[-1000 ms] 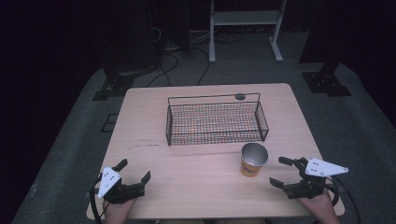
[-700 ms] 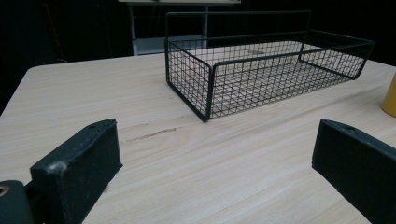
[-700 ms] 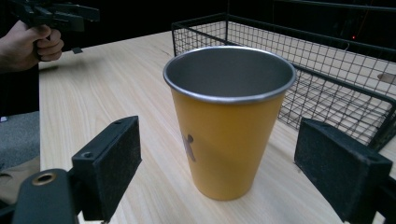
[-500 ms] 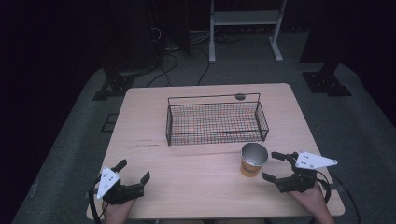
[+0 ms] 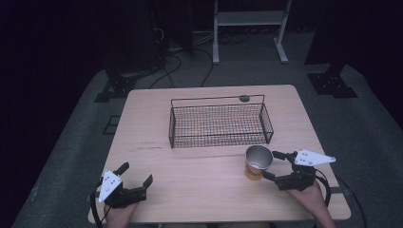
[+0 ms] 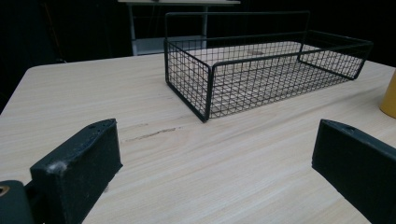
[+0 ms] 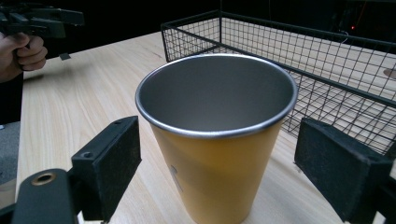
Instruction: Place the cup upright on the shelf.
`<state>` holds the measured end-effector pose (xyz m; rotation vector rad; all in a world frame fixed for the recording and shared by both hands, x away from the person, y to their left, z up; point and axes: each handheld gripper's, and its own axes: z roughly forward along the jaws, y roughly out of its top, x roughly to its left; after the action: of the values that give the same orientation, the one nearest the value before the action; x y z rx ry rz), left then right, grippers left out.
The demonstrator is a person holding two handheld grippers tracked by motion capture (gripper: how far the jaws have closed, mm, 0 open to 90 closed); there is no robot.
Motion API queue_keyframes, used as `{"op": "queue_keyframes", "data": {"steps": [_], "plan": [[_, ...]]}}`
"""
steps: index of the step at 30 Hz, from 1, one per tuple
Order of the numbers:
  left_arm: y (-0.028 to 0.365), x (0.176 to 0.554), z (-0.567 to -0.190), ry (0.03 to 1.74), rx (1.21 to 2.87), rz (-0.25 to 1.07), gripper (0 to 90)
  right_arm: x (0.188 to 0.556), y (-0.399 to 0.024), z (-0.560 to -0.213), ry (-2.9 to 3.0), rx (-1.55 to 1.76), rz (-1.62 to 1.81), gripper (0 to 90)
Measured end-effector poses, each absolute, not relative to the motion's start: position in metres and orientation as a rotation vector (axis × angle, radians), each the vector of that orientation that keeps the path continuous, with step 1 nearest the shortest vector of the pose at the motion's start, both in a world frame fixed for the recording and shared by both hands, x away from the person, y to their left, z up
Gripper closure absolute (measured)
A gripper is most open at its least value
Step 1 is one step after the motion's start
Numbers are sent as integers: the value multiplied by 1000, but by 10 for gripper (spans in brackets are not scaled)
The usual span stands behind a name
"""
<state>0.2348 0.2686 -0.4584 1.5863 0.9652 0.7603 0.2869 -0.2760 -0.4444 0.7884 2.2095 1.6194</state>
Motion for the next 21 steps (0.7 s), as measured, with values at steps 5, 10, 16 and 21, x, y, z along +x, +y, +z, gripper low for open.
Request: {"op": "queue_keyframes", "data": {"steps": [5, 10, 16, 21], "plan": [[269, 235, -458, 965, 1586, 760, 1, 289, -269, -442, 2224, 780, 1592, 135], [269, 235, -458, 963, 1586, 760, 1, 293, -262, -441, 2233, 779, 1574, 121], [269, 234, -458, 963, 1587, 760, 1, 298, -255, -443, 2233, 775, 1585, 101], [269, 234, -458, 964, 1586, 760, 1, 301, -251, -445, 2231, 784, 1593, 102]]}}
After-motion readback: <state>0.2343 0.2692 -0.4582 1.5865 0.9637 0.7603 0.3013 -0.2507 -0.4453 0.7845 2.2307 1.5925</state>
